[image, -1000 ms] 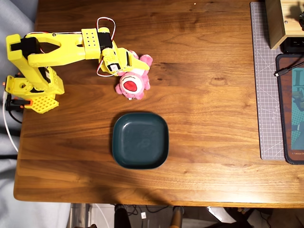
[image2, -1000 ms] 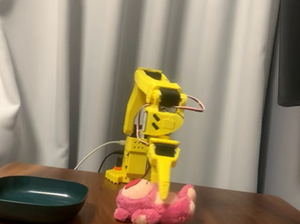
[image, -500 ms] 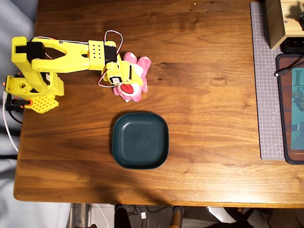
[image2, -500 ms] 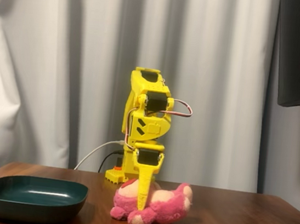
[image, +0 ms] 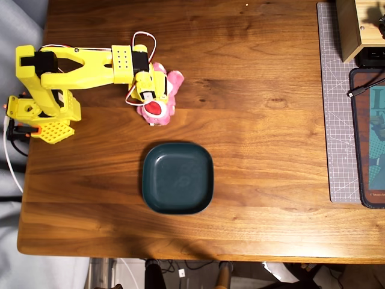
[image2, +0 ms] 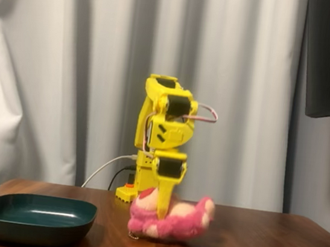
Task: Grasp a strawberry bear and put it in the bin.
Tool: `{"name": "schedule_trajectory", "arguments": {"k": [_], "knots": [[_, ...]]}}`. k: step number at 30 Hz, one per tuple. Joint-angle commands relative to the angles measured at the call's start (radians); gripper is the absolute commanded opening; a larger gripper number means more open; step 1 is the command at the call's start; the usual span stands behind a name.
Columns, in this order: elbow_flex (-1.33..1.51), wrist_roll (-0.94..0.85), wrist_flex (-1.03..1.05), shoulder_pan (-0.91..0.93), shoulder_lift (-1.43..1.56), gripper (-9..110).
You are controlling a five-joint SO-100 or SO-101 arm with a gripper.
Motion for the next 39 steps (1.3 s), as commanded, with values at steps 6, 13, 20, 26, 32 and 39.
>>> {"name": "schedule_trajectory", "arguments": {"k": [6,13,20,26,32,39], "knots": [[-0.275,0.044,0.345,0.034,0.523,0],[-0.561,-0.028,0.316,-0.256,0.296,0],[-0.652,-0.121,0.163,-0.446,0.147,0],[-0.747,-0.150,0.078,-0.522,0.011,0],[-0.750,-0.156,-0.003,-0.592,-0.061,0],[-0.798,-0.195,-0.021,-0.640,-0.104,0]]}}
